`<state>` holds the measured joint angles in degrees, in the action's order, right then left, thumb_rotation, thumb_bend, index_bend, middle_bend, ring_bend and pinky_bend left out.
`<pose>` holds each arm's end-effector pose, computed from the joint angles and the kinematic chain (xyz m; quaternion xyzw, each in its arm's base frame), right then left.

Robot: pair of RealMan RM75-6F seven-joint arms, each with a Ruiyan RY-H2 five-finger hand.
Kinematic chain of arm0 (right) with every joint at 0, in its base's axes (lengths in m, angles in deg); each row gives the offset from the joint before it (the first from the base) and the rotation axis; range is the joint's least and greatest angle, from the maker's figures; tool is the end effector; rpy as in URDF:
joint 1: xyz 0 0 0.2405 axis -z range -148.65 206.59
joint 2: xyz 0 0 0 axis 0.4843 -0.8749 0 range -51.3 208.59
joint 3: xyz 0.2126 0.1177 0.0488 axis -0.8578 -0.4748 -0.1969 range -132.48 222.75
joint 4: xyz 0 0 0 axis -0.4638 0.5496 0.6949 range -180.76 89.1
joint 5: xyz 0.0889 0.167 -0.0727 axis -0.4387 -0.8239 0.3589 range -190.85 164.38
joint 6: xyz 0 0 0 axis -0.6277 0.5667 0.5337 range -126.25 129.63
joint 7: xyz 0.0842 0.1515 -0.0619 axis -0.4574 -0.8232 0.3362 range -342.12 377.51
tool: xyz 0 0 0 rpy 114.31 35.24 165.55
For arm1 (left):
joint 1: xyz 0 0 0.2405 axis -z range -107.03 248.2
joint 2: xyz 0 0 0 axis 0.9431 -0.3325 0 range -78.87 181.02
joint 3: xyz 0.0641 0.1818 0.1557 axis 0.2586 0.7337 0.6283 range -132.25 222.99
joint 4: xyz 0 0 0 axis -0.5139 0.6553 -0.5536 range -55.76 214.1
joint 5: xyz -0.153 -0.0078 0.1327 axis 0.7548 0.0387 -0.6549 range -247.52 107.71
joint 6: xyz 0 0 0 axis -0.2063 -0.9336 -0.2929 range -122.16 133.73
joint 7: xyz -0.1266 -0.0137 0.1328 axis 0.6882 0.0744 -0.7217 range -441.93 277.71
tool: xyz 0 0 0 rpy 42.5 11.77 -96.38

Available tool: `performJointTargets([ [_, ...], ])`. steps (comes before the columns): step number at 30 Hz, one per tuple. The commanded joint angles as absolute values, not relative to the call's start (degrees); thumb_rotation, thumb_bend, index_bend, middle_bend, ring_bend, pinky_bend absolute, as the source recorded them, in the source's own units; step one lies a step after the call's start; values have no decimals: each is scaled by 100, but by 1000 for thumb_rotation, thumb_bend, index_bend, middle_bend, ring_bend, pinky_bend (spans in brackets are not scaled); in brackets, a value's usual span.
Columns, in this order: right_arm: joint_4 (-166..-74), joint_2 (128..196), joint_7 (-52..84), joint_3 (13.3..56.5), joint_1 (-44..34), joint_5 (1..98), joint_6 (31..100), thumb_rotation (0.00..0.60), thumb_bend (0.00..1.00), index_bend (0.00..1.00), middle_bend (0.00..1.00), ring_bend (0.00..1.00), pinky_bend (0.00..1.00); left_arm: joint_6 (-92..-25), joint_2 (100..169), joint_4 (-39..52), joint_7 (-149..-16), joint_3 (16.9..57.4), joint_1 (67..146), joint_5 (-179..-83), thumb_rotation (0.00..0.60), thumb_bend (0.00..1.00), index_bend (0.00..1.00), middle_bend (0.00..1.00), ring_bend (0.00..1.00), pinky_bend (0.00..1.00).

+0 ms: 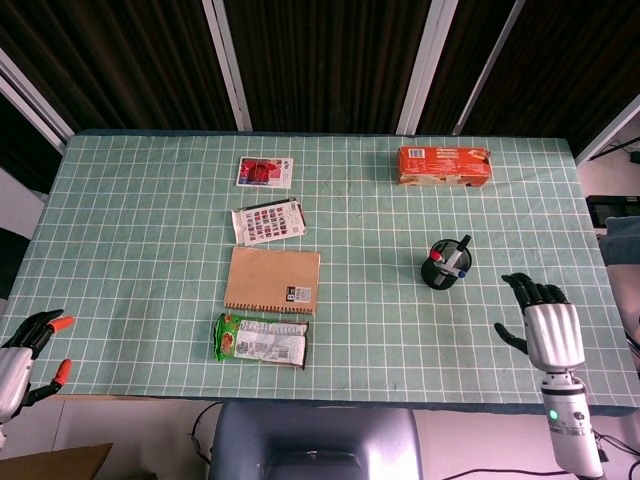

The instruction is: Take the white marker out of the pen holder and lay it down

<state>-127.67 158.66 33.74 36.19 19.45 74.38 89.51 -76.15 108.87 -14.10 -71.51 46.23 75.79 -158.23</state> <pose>-0.2716 -0.2621 0.1172 0.6024 -0.2685 0.3999 0.6365 -0.3088 0.2076 0.1729 -0.6056 -0.4404 -0.3838 0.5403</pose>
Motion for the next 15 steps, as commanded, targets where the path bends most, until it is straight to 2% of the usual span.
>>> performJointTargets([
  [1, -12671, 15931, 3684, 3452, 1690, 7425, 8777, 600, 271, 473, 668, 808, 786, -7620, 10887, -1419, -7162, 4626, 7581, -15833, 600, 442, 224, 118, 99, 361],
  [4, -12653, 15980, 3905, 3348, 1460, 7291, 8477, 600, 272, 529, 784, 937, 880, -7636, 10894, -1407, -7146, 4619, 7583, -15843, 600, 441, 224, 118, 99, 362],
  [6, -12639, 16013, 4068, 3265, 1305, 7131, 8240, 600, 271, 550, 821, 978, 913, -7604, 10895, -1403, -7141, 4618, 7595, -15827, 600, 441, 224, 118, 99, 362],
  [15, -12350, 16302, 4310, 3092, 788, 6579, 7488, 600, 299, 587, 885, 1000, 983, -7604, 10886, -1392, -7097, 4616, 7601, -15827, 600, 442, 224, 119, 99, 361],
])
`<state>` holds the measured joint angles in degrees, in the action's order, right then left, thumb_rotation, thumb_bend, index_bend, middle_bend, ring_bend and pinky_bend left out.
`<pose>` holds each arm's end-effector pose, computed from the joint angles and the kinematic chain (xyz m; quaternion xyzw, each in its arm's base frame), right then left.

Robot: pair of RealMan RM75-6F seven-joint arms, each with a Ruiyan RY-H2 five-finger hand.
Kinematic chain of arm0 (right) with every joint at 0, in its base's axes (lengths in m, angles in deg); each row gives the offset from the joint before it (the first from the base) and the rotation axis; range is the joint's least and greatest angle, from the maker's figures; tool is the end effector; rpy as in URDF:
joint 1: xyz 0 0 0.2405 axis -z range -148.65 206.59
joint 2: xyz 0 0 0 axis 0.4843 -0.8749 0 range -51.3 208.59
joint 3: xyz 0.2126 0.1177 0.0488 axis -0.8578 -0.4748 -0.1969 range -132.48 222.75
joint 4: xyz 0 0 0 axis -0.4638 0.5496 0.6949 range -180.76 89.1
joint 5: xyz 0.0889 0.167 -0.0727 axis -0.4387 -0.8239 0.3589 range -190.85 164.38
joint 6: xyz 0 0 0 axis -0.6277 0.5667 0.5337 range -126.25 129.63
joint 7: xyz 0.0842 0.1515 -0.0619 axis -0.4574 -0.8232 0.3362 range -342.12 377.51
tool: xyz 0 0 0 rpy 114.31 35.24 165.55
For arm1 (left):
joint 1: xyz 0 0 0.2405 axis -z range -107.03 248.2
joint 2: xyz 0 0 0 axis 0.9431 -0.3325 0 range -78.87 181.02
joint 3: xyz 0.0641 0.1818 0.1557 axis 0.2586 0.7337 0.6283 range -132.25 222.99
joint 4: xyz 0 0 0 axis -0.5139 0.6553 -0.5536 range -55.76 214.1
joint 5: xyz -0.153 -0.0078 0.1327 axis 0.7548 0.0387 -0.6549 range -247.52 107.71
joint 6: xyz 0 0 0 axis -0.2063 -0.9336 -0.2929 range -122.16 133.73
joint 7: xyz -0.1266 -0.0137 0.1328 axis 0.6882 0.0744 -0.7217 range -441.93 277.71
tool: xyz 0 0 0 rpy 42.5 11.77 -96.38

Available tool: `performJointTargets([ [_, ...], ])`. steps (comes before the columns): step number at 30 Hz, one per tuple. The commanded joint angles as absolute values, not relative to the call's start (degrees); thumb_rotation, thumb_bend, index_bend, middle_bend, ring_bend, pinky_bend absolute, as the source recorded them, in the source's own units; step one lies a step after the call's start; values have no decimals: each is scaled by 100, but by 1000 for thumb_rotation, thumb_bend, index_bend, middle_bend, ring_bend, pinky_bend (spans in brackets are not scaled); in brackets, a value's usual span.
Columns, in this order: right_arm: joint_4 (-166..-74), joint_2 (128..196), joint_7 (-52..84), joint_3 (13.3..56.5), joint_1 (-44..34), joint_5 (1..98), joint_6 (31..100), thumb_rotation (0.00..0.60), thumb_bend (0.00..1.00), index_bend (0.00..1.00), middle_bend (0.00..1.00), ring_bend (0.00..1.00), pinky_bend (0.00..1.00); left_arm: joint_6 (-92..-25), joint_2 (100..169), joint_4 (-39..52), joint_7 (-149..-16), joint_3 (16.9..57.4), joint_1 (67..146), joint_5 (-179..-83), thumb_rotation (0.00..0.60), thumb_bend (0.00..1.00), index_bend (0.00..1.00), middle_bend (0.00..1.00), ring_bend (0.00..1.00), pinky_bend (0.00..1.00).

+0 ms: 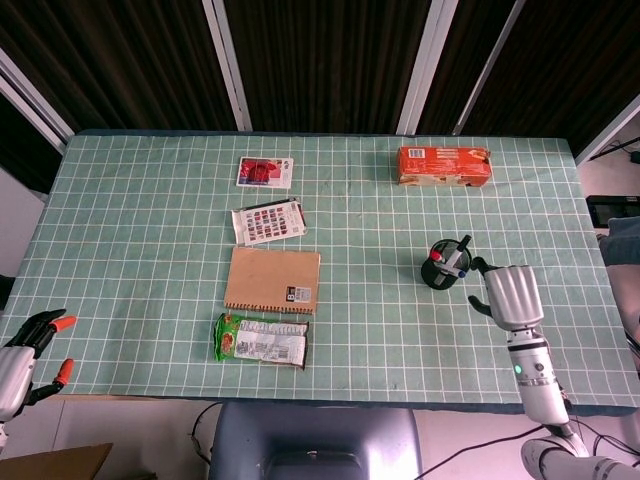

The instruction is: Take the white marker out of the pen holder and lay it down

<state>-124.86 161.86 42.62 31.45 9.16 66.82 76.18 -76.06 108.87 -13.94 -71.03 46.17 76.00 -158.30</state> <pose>-0.2490 -0.3308 0.0871 0.6499 -0.2547 0.3464 0.6268 -0.3084 0.2089 0.1730 -0.6056 -0.4410 -0.3863 0.5382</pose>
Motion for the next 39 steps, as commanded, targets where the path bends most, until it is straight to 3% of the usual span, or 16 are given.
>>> performJointTargets([
  [1, -12287, 16352, 4291, 3085, 738, 6551, 7446, 600, 315, 587, 886, 1000, 986, -7604, 10884, -1390, -7089, 4616, 7600, -15824, 600, 442, 224, 118, 99, 361],
  [12, -11866, 16635, 4084, 3140, 487, 6478, 7337, 600, 457, 602, 895, 1000, 998, -7611, 10874, -1380, -7047, 4618, 7595, -15821, 600, 442, 225, 118, 99, 361],
  [29, -11434, 16862, 3918, 3269, 333, 6370, 7272, 600, 466, 628, 903, 1000, 1000, -7582, 10870, -1369, -7011, 4615, 7609, -15804, 600, 442, 225, 118, 99, 361],
  [39, -11256, 16948, 3814, 3318, 297, 6338, 7285, 600, 521, 643, 907, 1000, 1000, -7592, 10868, -1368, -7006, 4614, 7602, -15797, 600, 442, 225, 118, 99, 362],
])
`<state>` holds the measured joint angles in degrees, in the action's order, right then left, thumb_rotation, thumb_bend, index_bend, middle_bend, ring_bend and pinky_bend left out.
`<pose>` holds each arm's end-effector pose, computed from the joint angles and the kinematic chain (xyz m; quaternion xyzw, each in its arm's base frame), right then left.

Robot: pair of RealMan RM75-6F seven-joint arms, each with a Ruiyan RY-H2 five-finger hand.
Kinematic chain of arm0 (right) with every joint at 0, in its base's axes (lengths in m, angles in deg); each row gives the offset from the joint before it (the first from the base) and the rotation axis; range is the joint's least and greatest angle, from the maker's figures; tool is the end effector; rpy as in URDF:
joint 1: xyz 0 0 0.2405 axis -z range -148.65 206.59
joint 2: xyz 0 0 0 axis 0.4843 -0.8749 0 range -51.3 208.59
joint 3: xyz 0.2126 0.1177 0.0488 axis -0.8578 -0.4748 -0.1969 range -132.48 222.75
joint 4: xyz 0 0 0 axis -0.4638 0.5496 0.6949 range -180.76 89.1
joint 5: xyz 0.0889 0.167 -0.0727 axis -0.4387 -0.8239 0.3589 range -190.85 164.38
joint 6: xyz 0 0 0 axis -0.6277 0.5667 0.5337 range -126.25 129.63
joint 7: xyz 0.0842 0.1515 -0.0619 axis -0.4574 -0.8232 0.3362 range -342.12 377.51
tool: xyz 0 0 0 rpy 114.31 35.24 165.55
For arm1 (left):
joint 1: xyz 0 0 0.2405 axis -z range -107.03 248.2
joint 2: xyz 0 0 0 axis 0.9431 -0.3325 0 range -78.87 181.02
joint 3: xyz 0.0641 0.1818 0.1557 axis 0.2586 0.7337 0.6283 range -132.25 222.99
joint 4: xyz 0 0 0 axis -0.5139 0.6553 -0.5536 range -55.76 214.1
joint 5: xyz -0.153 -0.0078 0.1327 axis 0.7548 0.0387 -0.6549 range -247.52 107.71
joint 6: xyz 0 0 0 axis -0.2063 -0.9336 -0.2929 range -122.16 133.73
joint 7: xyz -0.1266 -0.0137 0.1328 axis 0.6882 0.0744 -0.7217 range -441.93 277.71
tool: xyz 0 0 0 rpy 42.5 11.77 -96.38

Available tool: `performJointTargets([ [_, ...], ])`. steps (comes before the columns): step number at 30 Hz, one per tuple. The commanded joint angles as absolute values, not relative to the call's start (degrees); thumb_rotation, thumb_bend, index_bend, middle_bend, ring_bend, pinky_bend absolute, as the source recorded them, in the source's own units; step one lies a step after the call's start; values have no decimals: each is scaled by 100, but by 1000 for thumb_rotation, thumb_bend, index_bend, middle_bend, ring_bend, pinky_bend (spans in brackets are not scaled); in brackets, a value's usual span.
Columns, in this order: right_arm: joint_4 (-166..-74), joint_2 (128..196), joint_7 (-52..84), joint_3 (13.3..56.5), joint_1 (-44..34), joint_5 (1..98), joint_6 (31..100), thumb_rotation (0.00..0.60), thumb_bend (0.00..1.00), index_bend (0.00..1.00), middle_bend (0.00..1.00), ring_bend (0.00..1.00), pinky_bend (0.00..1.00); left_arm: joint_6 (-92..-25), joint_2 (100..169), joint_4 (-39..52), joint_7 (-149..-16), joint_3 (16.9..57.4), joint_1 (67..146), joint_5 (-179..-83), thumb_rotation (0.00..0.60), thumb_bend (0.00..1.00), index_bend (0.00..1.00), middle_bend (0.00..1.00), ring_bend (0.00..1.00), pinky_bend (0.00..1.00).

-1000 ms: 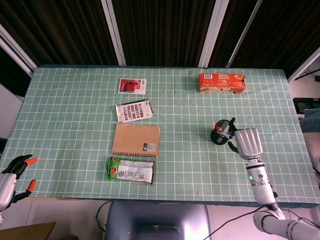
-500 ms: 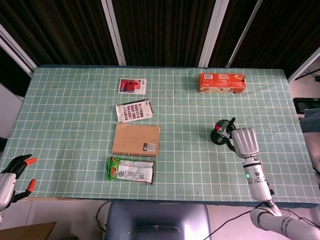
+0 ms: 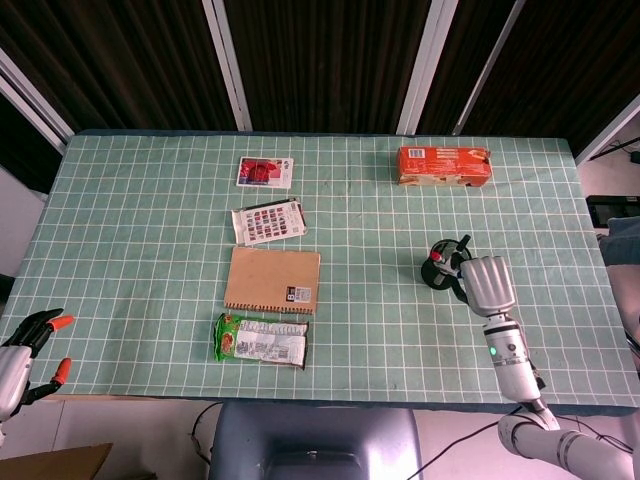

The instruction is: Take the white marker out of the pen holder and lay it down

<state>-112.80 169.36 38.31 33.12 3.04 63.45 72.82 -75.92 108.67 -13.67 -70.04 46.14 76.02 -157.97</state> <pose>-0.2532 -0.3596 0.0503 0.6615 -0.2692 0.3393 0.6123 -0.3105 0.2093 0.1749 -0.6016 -0.4453 -0.3874 0.5382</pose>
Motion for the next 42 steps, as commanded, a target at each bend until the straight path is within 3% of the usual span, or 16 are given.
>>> performJointTargets([
  [1, -11244, 16953, 3803, 3318, 292, 6337, 7288, 600, 523, 644, 907, 1000, 1000, -7592, 10869, -1368, -7007, 4615, 7602, -15799, 600, 442, 225, 118, 99, 361],
  [9, -11189, 16980, 3711, 3358, 279, 6377, 7345, 600, 563, 663, 916, 1000, 1000, -7589, 10872, -1370, -7020, 4616, 7603, -15797, 600, 442, 225, 118, 99, 362],
  [15, -11236, 16959, 3663, 3376, 320, 6444, 7516, 600, 755, 738, 921, 1000, 1000, -7592, 10869, -1367, -7013, 4615, 7603, -15798, 600, 442, 225, 118, 99, 361],
  [17, -11285, 16938, 3652, 3377, 338, 6482, 7599, 600, 778, 750, 921, 1000, 1000, -7594, 10868, -1367, -7013, 4614, 7602, -15799, 600, 442, 225, 118, 99, 361],
  [27, -12004, 16659, 3666, 3439, 490, 6956, 8287, 600, 784, 768, 921, 1000, 1000, -7595, 10878, -1377, -7052, 4619, 7603, -15810, 600, 442, 225, 118, 99, 361],
  [35, -13092, 16279, 3941, 3772, 702, 7891, 9017, 600, 784, 770, 921, 1000, 1000, -7576, 10875, -1384, -7062, 4620, 7609, -15798, 600, 442, 226, 118, 99, 361],
  [42, -13446, 16121, 4054, 4080, 788, 8066, 8787, 600, 784, 773, 921, 1000, 1000, -7587, 10874, -1388, -7068, 4625, 7609, -15819, 600, 442, 226, 118, 99, 361],
])
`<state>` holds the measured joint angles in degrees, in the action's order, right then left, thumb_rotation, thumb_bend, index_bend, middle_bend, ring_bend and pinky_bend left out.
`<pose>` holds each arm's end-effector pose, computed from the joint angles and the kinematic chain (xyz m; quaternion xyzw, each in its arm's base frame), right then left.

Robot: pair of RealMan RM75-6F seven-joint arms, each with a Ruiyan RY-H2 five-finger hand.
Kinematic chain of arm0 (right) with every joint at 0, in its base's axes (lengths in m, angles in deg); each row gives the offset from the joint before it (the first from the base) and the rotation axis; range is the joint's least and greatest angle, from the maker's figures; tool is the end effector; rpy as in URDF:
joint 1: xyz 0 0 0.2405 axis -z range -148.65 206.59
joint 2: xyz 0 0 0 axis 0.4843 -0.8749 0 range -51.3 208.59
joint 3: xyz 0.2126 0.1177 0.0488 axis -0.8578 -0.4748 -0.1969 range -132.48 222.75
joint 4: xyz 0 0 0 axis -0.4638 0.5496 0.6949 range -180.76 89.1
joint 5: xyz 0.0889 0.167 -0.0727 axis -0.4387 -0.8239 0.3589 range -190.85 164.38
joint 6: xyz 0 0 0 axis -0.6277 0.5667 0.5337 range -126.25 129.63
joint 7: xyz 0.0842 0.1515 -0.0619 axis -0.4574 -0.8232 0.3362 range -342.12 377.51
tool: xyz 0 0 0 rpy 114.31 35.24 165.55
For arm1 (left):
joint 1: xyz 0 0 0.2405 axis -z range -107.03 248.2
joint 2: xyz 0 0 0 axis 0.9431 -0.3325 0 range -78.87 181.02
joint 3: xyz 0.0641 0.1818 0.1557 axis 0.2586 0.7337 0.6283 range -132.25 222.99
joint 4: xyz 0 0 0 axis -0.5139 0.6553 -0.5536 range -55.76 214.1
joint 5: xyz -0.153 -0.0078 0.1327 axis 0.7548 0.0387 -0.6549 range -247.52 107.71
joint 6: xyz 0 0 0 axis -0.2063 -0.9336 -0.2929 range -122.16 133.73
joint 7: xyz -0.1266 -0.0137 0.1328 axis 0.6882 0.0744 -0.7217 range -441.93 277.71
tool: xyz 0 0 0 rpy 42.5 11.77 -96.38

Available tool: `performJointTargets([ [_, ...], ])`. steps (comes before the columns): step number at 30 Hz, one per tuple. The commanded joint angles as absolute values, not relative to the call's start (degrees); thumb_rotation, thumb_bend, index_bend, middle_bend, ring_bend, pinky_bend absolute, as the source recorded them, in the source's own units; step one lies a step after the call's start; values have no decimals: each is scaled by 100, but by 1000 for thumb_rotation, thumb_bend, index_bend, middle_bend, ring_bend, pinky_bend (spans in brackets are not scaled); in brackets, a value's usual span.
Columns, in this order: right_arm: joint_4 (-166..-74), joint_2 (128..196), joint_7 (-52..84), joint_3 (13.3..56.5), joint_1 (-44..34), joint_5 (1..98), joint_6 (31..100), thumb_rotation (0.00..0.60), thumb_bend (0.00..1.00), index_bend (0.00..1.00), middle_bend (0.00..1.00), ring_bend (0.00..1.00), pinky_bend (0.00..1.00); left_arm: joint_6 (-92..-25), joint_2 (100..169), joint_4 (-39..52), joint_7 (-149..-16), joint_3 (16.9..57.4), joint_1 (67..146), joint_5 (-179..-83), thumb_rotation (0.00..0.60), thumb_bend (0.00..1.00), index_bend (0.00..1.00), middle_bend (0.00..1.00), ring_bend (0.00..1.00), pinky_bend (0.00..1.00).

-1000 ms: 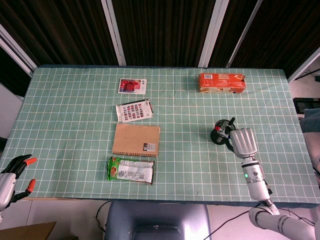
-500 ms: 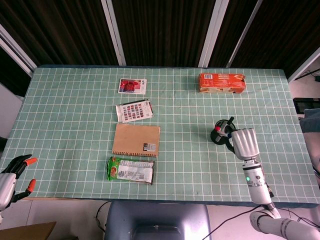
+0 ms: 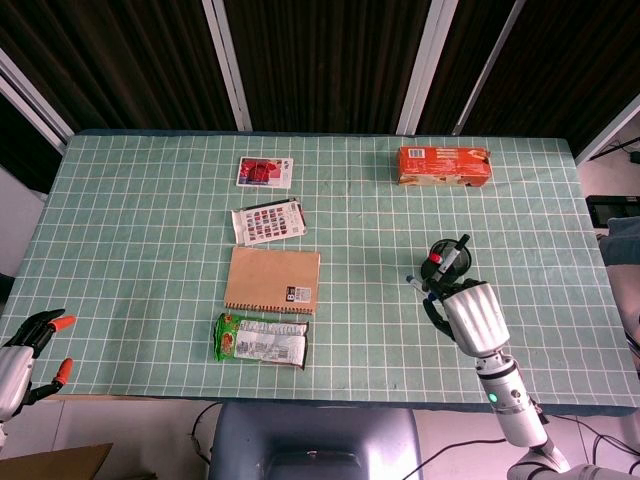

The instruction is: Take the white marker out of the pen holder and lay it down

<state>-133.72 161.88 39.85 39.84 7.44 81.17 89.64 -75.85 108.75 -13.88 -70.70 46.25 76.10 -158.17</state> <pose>-0.1699 -0.2841 0.0785 0.6638 -0.1929 0.4872 0.5337 -0.3092 0.2092 0.1732 -0.6051 -0.4432 -0.3854 0.5374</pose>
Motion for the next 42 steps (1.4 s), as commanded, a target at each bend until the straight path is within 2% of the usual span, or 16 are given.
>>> performJointTargets([
  [1, -13471, 16100, 4096, 4103, 800, 7990, 8685, 600, 784, 774, 921, 1000, 1000, -7591, 10872, -1387, -7060, 4626, 7606, -15820, 600, 442, 225, 118, 99, 361],
  [8, -13862, 15854, 4750, 4084, 853, 7026, 7907, 600, 788, 778, 921, 1000, 1000, -7608, 10864, -1377, -7016, 4623, 7593, -15807, 600, 441, 226, 118, 99, 362],
  [15, -14417, 15770, 6416, 3946, 796, 6378, 7776, 600, 810, 803, 921, 1000, 1000, -7566, 10870, -1386, -7056, 4626, 7615, -15809, 600, 441, 225, 118, 99, 361],
  [20, -14103, 16071, 6548, 3873, 641, 6077, 7515, 600, 810, 793, 921, 1000, 1000, -7566, 10867, -1387, -7051, 4630, 7617, -15817, 600, 441, 225, 118, 99, 361],
  [24, -13626, 16329, 6276, 3809, 477, 5937, 7220, 600, 810, 745, 921, 1000, 1000, -7559, 10863, -1379, -7024, 4626, 7620, -15807, 600, 441, 226, 118, 99, 361],
  [30, -13170, 16572, 5933, 3745, 355, 5953, 7094, 600, 717, 597, 921, 1000, 1000, -7562, 10858, -1373, -7005, 4629, 7619, -15815, 600, 441, 226, 118, 99, 362],
  [34, -12841, 16726, 5673, 3736, 310, 6004, 7068, 600, 537, 404, 921, 1000, 1000, -7573, 10852, -1363, -6977, 4634, 7614, -15826, 600, 441, 226, 118, 99, 361],
  [42, -12761, 16555, 5019, 3812, 531, 6499, 7674, 600, 368, 152, 921, 1000, 983, -7575, 10861, -1367, -7017, 4644, 7616, -15849, 600, 441, 226, 118, 99, 361],
])
